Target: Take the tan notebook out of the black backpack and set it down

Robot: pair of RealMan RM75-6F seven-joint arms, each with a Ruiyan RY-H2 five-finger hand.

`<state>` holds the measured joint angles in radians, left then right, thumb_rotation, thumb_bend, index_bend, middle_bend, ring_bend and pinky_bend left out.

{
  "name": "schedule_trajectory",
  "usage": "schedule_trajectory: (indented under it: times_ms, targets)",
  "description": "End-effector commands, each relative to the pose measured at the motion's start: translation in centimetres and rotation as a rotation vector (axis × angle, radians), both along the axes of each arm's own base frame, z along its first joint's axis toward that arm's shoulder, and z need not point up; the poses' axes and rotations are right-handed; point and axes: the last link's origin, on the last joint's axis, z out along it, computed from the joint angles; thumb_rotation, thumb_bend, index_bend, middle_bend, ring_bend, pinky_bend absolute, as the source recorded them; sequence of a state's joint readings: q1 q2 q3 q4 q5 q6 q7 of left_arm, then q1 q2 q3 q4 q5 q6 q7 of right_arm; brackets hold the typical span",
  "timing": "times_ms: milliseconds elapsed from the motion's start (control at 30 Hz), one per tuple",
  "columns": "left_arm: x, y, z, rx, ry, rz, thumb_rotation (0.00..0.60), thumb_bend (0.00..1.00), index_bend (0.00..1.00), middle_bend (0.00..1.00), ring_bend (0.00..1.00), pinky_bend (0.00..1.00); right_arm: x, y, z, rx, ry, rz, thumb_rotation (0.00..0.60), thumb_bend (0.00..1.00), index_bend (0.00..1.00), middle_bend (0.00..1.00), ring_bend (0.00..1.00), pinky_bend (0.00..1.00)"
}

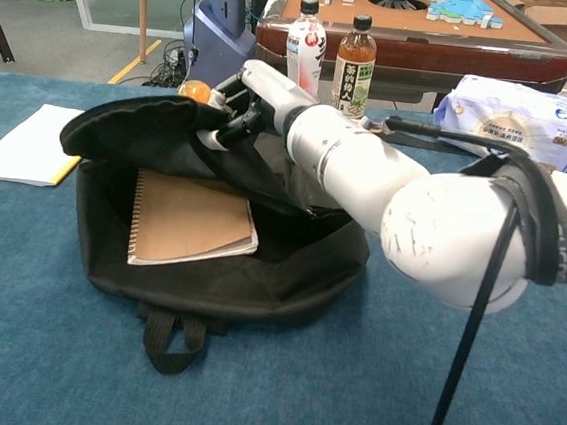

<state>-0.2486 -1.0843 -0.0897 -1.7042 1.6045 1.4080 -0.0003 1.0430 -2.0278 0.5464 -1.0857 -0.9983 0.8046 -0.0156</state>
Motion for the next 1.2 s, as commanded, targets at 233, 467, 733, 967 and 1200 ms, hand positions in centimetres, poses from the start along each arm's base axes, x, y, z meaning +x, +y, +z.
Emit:
schedule_trajectory:
  times_ms: [233,467,733,967,1200]
  targets:
    - [3.0,2.5,-4.6,-0.166,-0.087,-0.149,0.600,0.27,0.52,0.55,0.51,0.40,0.7,-0.3,0.2,0.011,-0.074,-0.053,0.600,0.51,0.86,0.55,0.38,0.52]
    - [4.5,4.0,-8.2,-0.261,-0.064,-0.216,0.600,0.27,0.52,0.56,0.51,0.41,0.4,-0.6,0.6,-0.008,-0.081,-0.065,0.600,0.51,0.86,0.55,0.39,0.52]
    - [5.3,5.6,-11.2,-0.287,-0.036,-0.202,0.600,0.27,0.52,0.56,0.51,0.41,0.0,-1.0,1.1,-0.029,-0.097,-0.084,0.600,0.51,0.86,0.55,0.39,0.52]
    - [5.2,6.0,-13.7,-0.274,-0.021,-0.196,0.600,0.27,0.52,0.56,0.51,0.43,-0.2,-1.2,1.1,-0.029,-0.109,-0.094,0.600,0.51,0.86,0.54,0.39,0.52]
    - [5.0,6.9,-15.8,-0.275,0.043,-0.198,0.600,0.27,0.46,0.47,0.47,0.43,-0.4,-1.4,1.3,-0.042,-0.110,-0.085,0.600,0.51,0.86,0.54,0.39,0.52]
